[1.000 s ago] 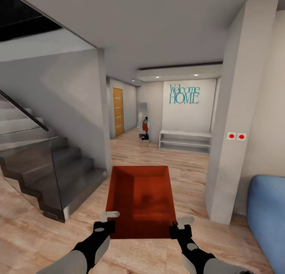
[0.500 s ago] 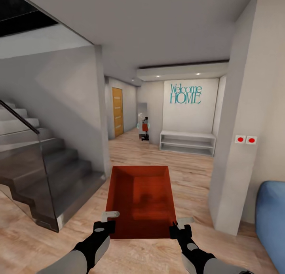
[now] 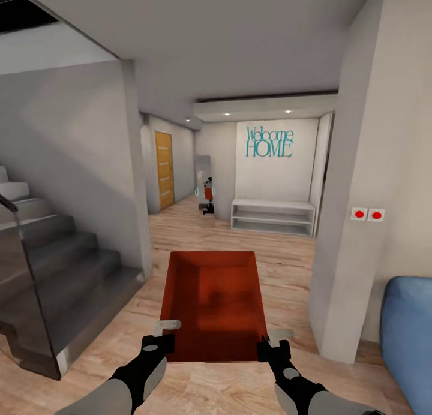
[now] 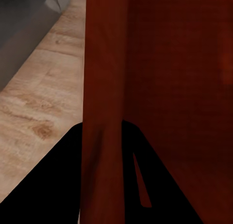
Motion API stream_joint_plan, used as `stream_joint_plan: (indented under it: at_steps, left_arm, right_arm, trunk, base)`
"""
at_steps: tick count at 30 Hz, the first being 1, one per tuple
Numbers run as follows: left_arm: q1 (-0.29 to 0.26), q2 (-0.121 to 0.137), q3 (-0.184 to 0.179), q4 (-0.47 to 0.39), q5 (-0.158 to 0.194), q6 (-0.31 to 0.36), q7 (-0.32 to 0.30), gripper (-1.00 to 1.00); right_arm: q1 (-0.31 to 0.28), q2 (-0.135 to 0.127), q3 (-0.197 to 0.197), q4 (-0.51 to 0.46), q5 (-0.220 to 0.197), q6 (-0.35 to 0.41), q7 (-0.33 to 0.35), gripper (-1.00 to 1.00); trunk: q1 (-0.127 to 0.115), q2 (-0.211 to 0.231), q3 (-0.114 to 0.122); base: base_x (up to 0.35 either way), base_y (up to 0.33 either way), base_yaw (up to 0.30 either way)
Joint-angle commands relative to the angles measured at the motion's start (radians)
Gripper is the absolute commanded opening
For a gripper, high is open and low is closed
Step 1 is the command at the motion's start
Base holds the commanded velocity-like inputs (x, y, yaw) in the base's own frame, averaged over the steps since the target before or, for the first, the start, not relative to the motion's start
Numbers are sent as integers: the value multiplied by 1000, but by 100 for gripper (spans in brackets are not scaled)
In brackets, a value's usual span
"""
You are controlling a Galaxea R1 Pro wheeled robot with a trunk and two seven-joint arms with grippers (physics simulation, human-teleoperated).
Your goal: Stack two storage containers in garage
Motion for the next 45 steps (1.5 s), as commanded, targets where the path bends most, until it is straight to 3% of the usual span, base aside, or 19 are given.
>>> stream_joint_plan:
  at_steps: [1,45]
  left_arm:
    - [-1,10,16,0,4,3,11,-100]
    - [-1,11,16,0,5,3,11,-100]
  right_arm:
    - [-1,0,0,0,-20,-8,-5,-100]
    - [-1,1,0,0,-20,-8,-5,-100]
  trunk:
    - [1,-1,-1]
    - [1,-1,-1]
  base:
    - [321,0,-33]
    - [322,0,-1]
